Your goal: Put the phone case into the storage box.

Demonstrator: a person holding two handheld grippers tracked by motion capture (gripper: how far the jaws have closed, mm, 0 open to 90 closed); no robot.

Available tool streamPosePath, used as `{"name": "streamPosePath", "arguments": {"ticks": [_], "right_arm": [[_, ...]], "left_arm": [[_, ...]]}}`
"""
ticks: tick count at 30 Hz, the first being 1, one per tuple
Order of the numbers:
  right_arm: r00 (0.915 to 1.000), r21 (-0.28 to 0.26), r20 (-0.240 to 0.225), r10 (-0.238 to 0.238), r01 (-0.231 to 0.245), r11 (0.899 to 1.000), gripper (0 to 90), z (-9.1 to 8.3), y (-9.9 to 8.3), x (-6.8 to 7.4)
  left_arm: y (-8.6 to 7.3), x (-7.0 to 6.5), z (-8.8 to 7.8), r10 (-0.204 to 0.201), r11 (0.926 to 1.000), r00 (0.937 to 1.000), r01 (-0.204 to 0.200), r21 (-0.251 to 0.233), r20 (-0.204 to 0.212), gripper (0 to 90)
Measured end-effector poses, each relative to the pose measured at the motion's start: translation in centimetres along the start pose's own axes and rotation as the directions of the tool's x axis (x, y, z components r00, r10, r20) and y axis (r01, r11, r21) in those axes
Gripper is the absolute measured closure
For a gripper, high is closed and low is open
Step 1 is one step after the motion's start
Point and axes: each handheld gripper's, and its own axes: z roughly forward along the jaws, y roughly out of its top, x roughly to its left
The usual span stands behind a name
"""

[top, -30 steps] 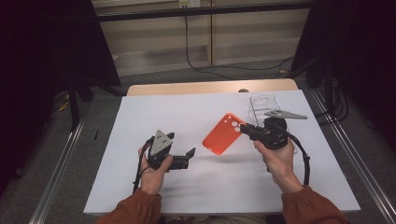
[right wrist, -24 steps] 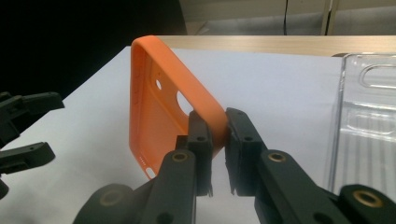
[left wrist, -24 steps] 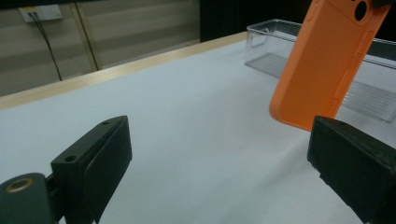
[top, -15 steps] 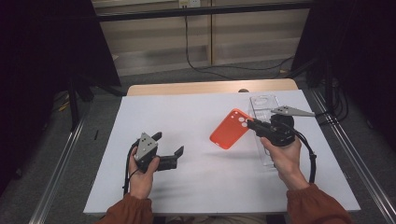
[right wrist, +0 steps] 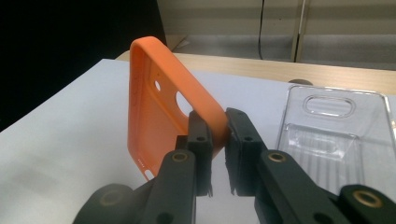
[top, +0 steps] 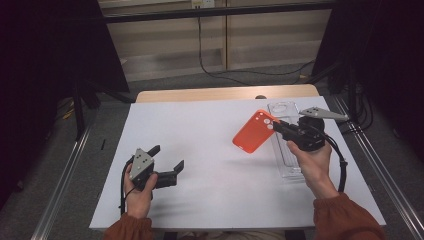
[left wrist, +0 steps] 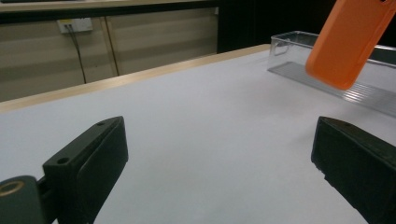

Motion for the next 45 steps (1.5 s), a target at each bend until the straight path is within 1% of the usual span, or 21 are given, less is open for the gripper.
{"name": "streamPosePath", "arguments": {"ticks": [2,3,4,7,9,11,12,14,17,19,21,22,24,27,31,34,37,39,41,43,45], "right_arm": [[1.0000,-0.005,0.007,-0.005,0.005,1.000,80.4,-0.1,0.2,-0.2],[1.0000,-0.007,0.007,-0.004,0.004,1.000,80.5,-0.2,0.3,-0.3],[0.9999,-0.010,0.010,-0.008,0.008,1.000,80.5,-0.2,0.4,-0.3],[0.9996,-0.013,0.018,-0.023,0.023,1.000,80.4,-0.4,0.7,-0.5],[0.9993,-0.015,0.025,-0.029,0.029,0.999,80.5,-0.4,0.9,-0.7],[0.9992,-0.018,0.028,-0.028,0.029,0.999,80.4,-0.5,1.0,-0.9],[0.9990,-0.020,0.033,-0.030,0.030,0.999,80.5,-0.5,1.1,-1.0],[0.9988,-0.024,0.034,-0.036,0.037,0.999,80.5,-0.5,1.2,-1.1],[0.9979,-0.032,0.043,-0.049,0.050,0.998,80.5,-0.6,1.5,-1.3],[0.9974,-0.039,0.041,-0.060,0.061,0.997,80.5,-0.7,1.7,-1.6],[0.9963,-0.047,0.049,-0.071,0.073,0.996,80.5,-0.8,2.0,-1.9],[0.9964,-0.050,0.051,-0.068,0.071,0.996,80.5,-0.8,2.1,-2.0],[0.9963,-0.053,0.054,-0.066,0.069,0.996,80.5,-0.8,2.3,-2.4],[0.9956,-0.058,0.065,-0.067,0.071,0.996,80.5,-0.9,2.6,-2.8],[0.9927,-0.059,0.082,-0.088,0.093,0.994,80.6,-0.8,3.1,-3.1],[0.9898,-0.059,0.094,-0.108,0.113,0.992,80.6,-0.9,3.5,-3.3],[0.9868,-0.059,0.103,-0.125,0.132,0.990,80.6,-1.0,4.0,-3.5],[0.9848,-0.061,0.107,-0.136,0.144,0.988,80.6,-1.0,4.4,-3.6],[0.9826,-0.064,0.111,-0.148,0.156,0.986,80.6,-1.1,4.7,-3.7],[0.9799,-0.060,0.121,-0.159,0.167,0.984,80.6,-1.2,5.0,-3.9],[0.9774,-0.060,0.131,-0.165,0.174,0.983,80.6,-1.3,5.3,-4.2]], "left_arm": [[-0.2,0.2,-0.3,0.004,1.0000,1.0000,-0.004,-0.001,-0.002,3.7],[-0.3,0.2,-0.4,-0.001,1.0000,1.0000,0.001,0.003,-0.004,3.7],[-0.4,0.2,-0.5,0.006,1.0000,1.0000,-0.006,0.006,-0.005,3.7],[-0.6,0.3,-0.8,0.008,0.9999,1.0000,-0.008,0.013,0.005,3.5],[-0.8,0.3,-1.3,-0.003,0.9999,0.9999,0.003,0.010,0.015,3.3],[-1.2,0.5,-1.9,0.006,1.0000,1.0000,-0.006,0.006,-0.002,2.6],[-1.3,0.5,-2.0,-0.003,1.0000,1.0000,0.003,0.006,-0.002,2.6],[-1.5,0.7,-2.3,0.001,1.0000,0.9999,0.000,0.009,-0.017,2.5],[-1.7,0.9,-2.6,-0.009,0.9999,0.9997,0.009,0.005,-0.022,2.5],[-1.9,0.8,-2.9,0.019,0.9998,0.9985,-0.019,0.007,-0.051,2.5],[-2.1,0.7,-3.0,0.011,0.9999,0.9991,-0.011,0.007,-0.042,2.2],[-2.2,0.6,-2.9,0.006,1.0000,0.9991,-0.006,0.003,-0.041,2.0],[-2.2,0.7,-2.9,0.008,0.9999,0.9988,-0.007,0.009,-0.048,2.3],[-2.2,0.7,-3.1,0.007,1.0000,0.9987,-0.006,0.005,-0.050,2.3],[-2.2,0.9,-3.3,-0.034,0.9994,0.9980,0.034,-0.002,-0.053,2.2],[-2.3,0.9,-3.2,-0.026,0.9996,0.9980,0.027,0.001,-0.058,2.2],[-2.3,0.9,-3.2,-0.020,0.9998,0.9987,0.021,0.003,-0.047,2.2],[-2.3,0.8,-3.3,-0.021,0.9998,0.9988,0.021,0.000,-0.045,2.2],[-2.3,0.9,-3.2,-0.031,0.9995,0.9990,0.031,-0.001,-0.033,2.3],[-2.3,0.8,-3.2,-0.032,0.9995,0.9986,0.032,-0.002,-0.043,2.4],[-2.3,1.0,-3.3,-0.028,0.9996,0.9987,0.028,-0.003,-0.043,2.4]]}}
